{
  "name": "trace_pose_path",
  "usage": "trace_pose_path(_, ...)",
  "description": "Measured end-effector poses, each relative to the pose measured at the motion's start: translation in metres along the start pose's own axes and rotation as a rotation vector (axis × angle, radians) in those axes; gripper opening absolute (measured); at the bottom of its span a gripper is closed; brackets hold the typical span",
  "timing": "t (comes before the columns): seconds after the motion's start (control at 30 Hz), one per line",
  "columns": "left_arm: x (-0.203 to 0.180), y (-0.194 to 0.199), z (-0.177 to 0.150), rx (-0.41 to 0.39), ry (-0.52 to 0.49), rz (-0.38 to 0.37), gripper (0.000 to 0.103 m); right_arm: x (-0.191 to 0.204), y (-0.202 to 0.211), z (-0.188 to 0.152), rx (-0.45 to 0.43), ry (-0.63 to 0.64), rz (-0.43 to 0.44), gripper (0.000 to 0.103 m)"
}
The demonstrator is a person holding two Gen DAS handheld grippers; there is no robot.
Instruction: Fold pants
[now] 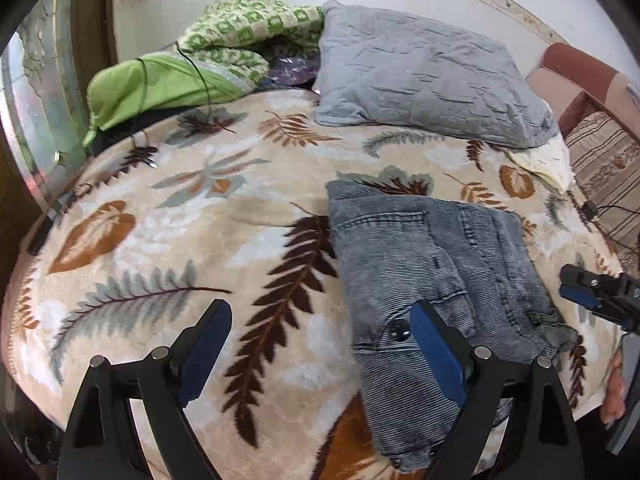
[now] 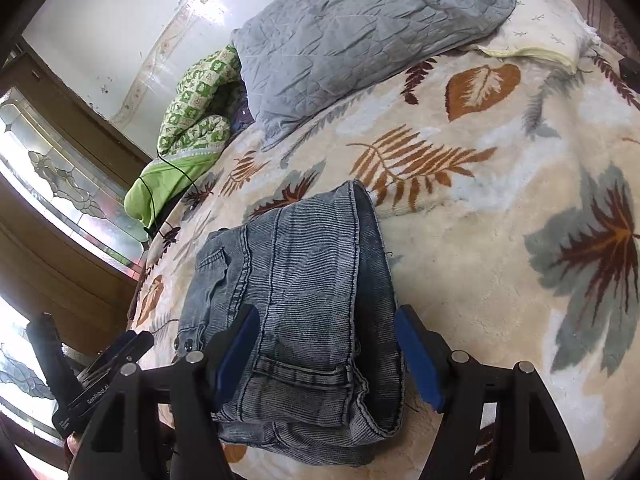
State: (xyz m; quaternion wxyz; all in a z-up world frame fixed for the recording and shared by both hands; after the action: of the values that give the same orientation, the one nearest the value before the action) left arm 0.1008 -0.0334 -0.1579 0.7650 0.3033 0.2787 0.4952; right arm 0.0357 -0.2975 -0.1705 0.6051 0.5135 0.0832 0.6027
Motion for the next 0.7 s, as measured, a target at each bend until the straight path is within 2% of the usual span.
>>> trace_pose_path(0.13, -0.009, -0.013, 0.003, 0.045, 0.018, -0.093, 0.091, -0.004, -0.006, 0.004, 0.019, 0.004, -0.008, 0.074)
trace_pose_path(0.2, -0.012, -0.019, 0.004, 0.073, 0.037, -0.166, 0.091, -0.009, -0.009, 0.007, 0.028, 0.000, -0.016, 0.074)
trace_pose_path(0.3, -0.019, -0.030, 0.004, 0.136, 0.064, -0.294, 0.091, -0.017, -0.014, 0.010, 0.063, -0.042, 0.019, 0.074)
trace_pose_path(0.33, -0.020, -0.033, 0.003, 0.157, 0.067, -0.315, 0.091, -0.020, -0.014, 0.011, 0.069, -0.053, 0.024, 0.074)
trace_pose_path(0.5, -0.023, -0.050, 0.000, 0.218, 0.054, -0.351, 0.091, -0.026, -0.018, 0.013, 0.099, -0.072, 0.063, 0.075)
trace_pose_path(0.6, -0.033, -0.056, -0.003, 0.260, 0.035, -0.409, 0.091, -0.025, -0.025, 0.010, 0.130, -0.057, 0.055, 0.075)
trace_pose_path(0.7, -0.041, -0.057, -0.003, 0.274, 0.010, -0.415, 0.091, -0.025, -0.028, 0.009, 0.149, -0.045, 0.054, 0.075)
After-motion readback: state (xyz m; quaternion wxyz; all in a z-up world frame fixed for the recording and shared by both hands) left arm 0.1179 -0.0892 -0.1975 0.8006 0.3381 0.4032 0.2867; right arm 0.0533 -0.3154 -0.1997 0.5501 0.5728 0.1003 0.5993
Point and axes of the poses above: each gripper's, at about its wrist camera, not at the fingertips, and y roughly against the way its jaws point, x to its left, z to its top, the point moved 8 cm from there along -y, roughly the way its jaws point, and after that the axes turned 5 degrees about -z, right-handed, at the moved point
